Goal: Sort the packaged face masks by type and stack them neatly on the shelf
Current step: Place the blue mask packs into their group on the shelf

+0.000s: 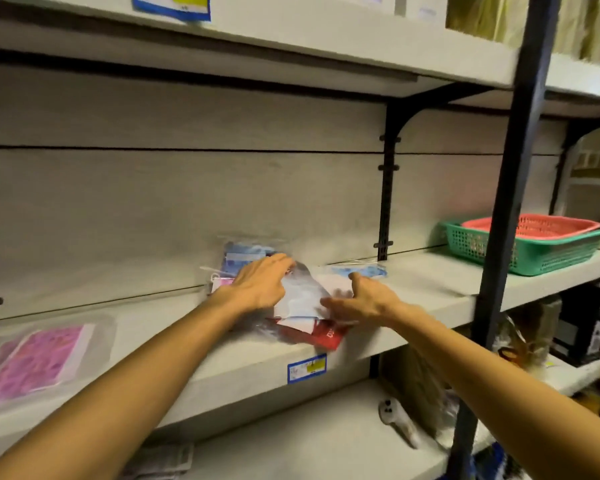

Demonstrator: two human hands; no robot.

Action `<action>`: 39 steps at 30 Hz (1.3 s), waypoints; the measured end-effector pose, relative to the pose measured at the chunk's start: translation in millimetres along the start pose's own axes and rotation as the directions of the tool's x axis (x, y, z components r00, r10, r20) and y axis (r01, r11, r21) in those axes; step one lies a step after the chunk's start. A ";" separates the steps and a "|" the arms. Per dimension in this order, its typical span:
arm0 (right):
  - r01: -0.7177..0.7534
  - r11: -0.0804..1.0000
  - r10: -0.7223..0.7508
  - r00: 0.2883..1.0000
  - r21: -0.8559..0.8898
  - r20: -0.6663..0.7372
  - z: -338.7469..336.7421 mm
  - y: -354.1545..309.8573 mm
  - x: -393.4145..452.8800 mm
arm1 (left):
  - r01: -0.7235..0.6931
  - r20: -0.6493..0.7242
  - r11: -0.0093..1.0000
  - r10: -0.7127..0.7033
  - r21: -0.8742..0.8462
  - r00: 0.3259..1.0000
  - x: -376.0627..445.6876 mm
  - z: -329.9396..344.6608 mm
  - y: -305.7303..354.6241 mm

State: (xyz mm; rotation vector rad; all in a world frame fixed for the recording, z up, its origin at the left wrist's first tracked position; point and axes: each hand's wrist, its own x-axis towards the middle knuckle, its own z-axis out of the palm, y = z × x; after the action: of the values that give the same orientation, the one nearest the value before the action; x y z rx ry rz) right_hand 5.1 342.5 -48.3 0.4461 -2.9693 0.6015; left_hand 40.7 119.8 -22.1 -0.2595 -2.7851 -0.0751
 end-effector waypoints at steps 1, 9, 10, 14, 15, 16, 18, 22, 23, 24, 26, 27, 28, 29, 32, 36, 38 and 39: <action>-0.012 1.000 0.012 0.999 0.012 0.050 0.7 3.3 8.8 | -0.016 0.000 1.000 0.016 0.013 1.000 10.5 4.3 -4.6; 0.182 0.974 -0.200 0.971 0.138 0.131 -15.0 43.4 45.8 | -0.023 0.043 0.999 0.022 0.023 0.999 69.4 33.5 -15.7; 0.189 0.956 -0.215 0.971 0.223 0.102 -18.2 50.4 50.2 | -0.033 0.065 0.999 0.031 0.024 0.997 75.5 36.0 -14.8; 0.143 0.851 -0.131 0.990 0.504 -0.060 -28.0 76.6 70.7 | -0.046 0.091 0.999 0.044 0.018 0.995 93.8 44.5 -11.5; 0.119 0.803 -0.080 0.992 0.585 -0.093 -28.4 81.8 76.4 | -0.051 0.087 0.998 0.049 0.026 0.995 97.3 46.1 -11.4; 0.101 0.746 -0.025 0.992 0.658 -0.124 -27.2 86.0 82.2 | -0.062 0.083 0.997 0.059 0.034 0.995 99.8 48.1 -11.6; 0.104 0.642 0.040 0.985 0.760 -0.169 -21.7 93.3 91.9 | -0.091 0.053 0.995 0.088 0.050 0.995 102.7 52.1 -12.3; 0.118 0.506 0.102 0.975 0.854 -0.195 -12.1 96.3 107.4 | -0.100 -0.073 0.987 0.110 0.129 0.991 106.4 47.4 -12.8; 0.113 0.478 0.114 0.975 0.871 -0.189 -13.0 94.0 111.6 | -0.086 -0.108 0.989 0.100 0.122 0.989 106.3 44.3 -13.0; 0.104 0.435 0.126 0.977 0.895 -0.174 -14.8 91.1 116.3 | -0.062 -0.142 0.994 0.075 0.094 0.987 105.1 40.6 -13.6; 0.080 0.331 0.143 0.981 0.940 -0.134 -19.1 86.2 126.9 | 0.019 -0.196 1.000 -0.021 -0.008 0.980 101.4 31.8 -16.5; 0.066 0.281 0.141 0.984 0.957 -0.109 -21.3 83.8 130.7 | 0.070 -0.215 0.996 -0.081 -0.057 0.973 99.3 27.3 -18.5; 0.046 0.240 0.124 0.989 0.970 -0.077 -23.5 81.6 133.2 | 0.120 -0.234 0.987 -0.142 -0.106 0.962 97.4 23.1 -20.5; 0.014 0.211 0.092 0.995 0.977 -0.034 -25.3 80.0 134.4 | 0.167 -0.258 0.973 -0.205 -0.161 0.944 94.8 19.9 -22.2; -0.059 0.198 -0.024 0.998 0.978 0.065 -25.1 74.8 137.3 | 0.295 -0.331 0.892 -0.408 -0.343 0.851 81.2 12.5 -25.8; -0.080 0.131 -0.107 0.990 0.988 0.094 -19.2 58.4 139.3 | 0.362 -0.297 0.698 -0.633 -0.618 0.715 57.9 5.1 -33.3; -0.094 0.072 -0.126 0.987 0.993 0.102 -15.5 44.7 135.5 | 0.358 -0.297 0.644 -0.683 -0.676 0.667 45.5 1.7 -38.9; -0.091 0.066 -0.133 0.986 0.994 0.099 -13.9 37.6 132.2 | 0.358 -0.302 0.630 -0.698 -0.689 0.649 38.3 0.0 -42.5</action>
State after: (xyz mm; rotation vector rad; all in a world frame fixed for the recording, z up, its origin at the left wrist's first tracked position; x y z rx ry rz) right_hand -132.0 345.8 -31.7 0.5659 -1.9812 2.7511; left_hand -2.7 84.5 -9.9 0.4582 -2.0653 -1.0051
